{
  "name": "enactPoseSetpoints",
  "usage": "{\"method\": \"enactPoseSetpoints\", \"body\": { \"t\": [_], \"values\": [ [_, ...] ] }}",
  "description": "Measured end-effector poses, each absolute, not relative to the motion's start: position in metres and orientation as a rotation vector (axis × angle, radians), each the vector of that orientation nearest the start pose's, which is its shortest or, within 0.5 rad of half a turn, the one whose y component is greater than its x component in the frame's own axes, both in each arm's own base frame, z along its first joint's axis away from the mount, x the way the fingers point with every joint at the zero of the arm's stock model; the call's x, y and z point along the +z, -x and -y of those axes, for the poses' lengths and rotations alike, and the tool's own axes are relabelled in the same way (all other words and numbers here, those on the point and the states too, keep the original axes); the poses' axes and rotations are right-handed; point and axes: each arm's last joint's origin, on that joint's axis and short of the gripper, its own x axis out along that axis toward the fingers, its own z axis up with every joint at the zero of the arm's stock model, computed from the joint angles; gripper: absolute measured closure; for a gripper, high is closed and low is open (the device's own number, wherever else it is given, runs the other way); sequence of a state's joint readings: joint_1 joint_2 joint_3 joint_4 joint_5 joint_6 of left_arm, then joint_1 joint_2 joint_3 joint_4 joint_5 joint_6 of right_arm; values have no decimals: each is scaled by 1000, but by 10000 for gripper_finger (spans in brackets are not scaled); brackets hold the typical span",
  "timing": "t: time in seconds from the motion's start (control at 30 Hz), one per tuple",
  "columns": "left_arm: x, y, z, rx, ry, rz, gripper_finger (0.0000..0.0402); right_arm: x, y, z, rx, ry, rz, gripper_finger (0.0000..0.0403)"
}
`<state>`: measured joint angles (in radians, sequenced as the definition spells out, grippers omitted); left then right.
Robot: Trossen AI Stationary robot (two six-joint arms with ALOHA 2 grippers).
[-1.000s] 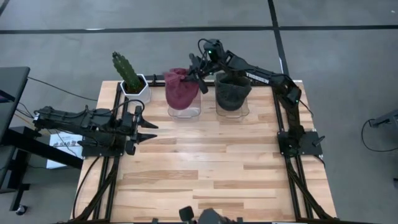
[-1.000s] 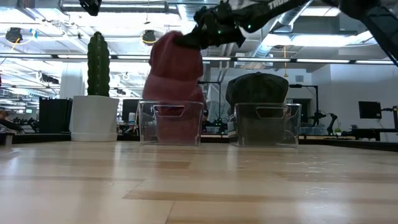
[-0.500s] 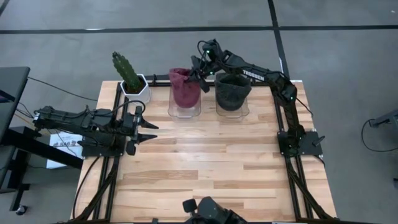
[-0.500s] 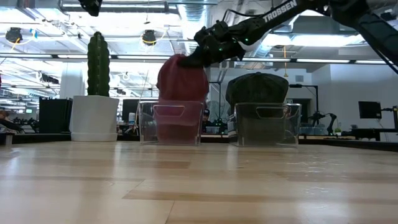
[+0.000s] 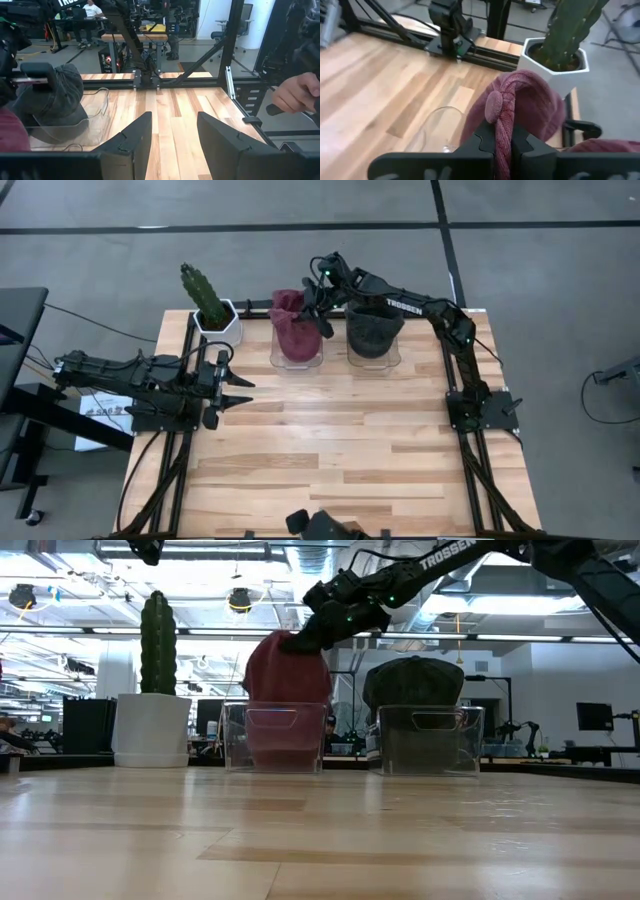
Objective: Pick & Place hat
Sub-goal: Put the red cap into the transparent bin
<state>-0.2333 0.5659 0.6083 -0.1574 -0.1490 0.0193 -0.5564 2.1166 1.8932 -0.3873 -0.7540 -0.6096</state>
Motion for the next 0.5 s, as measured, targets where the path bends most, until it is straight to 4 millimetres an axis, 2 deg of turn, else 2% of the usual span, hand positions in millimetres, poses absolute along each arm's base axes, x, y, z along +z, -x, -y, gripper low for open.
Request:
{"method": "enactPoseSetpoints", "body": {
  "t": [0.2, 0.4, 0.5],
  "values": [
    [304, -132, 27, -85, -34, -112, 247, 265, -432, 240, 282, 284, -416, 403],
    [304, -132, 27, -85, -13, -112, 247, 249, -431, 253, 247, 223, -444, 401],
    [304, -132, 27, -85, -8, -113, 247, 249, -431, 255, 235, 183, -442, 391]
  ]
}}
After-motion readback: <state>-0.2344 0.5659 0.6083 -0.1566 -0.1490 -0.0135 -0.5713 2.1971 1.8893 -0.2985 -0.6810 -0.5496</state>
